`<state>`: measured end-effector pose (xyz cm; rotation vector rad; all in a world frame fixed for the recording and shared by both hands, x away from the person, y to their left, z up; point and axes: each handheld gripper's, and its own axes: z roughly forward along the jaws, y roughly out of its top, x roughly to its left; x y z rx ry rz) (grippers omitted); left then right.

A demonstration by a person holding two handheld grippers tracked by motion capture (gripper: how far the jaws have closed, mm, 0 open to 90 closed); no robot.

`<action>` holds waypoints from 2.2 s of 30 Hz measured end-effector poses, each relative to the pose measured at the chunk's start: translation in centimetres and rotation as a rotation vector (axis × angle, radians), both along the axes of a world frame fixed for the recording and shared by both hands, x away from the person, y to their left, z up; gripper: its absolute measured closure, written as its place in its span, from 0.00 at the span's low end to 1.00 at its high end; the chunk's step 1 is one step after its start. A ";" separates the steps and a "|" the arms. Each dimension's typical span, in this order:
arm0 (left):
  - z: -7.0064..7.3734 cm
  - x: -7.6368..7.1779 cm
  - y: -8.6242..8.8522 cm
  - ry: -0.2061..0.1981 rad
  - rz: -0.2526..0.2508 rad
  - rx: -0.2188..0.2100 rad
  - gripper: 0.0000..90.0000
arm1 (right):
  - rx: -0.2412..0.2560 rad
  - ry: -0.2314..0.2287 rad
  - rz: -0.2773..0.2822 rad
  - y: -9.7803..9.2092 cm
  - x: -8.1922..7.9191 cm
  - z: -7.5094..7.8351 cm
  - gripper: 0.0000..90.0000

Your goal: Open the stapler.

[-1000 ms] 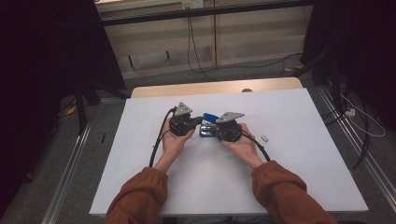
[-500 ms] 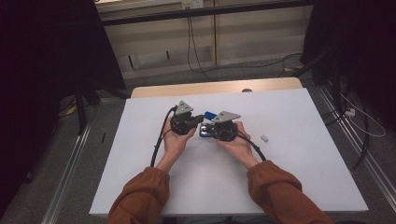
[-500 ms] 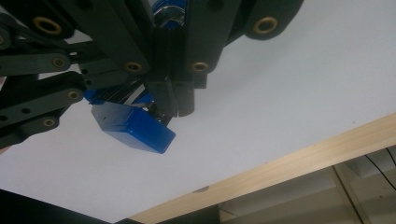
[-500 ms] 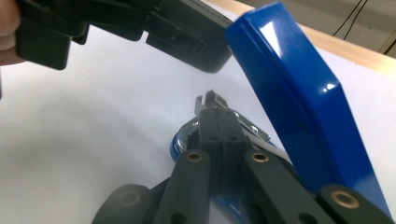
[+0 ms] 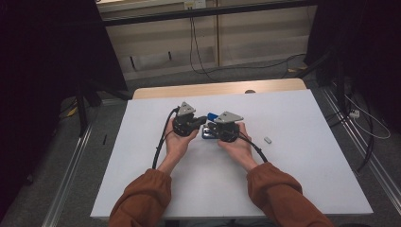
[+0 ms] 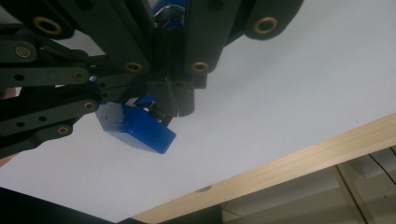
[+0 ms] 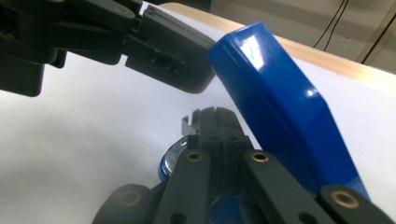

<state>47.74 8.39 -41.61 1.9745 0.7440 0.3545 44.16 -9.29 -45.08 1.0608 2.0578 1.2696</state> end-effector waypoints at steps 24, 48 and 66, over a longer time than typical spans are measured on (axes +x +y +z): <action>-1.7 0.4 -0.3 0.046 -0.001 0.051 1.00 | -0.004 -0.015 -0.017 -0.2 0.0 -0.1 1.00; -2.2 0.5 -0.2 0.041 -0.007 0.053 1.00 | -0.017 -0.034 -0.026 -0.3 -0.2 0.3 1.00; -2.5 0.5 -0.2 0.051 -0.003 0.066 1.00 | -0.020 -0.054 -0.030 0.1 -0.1 0.3 1.00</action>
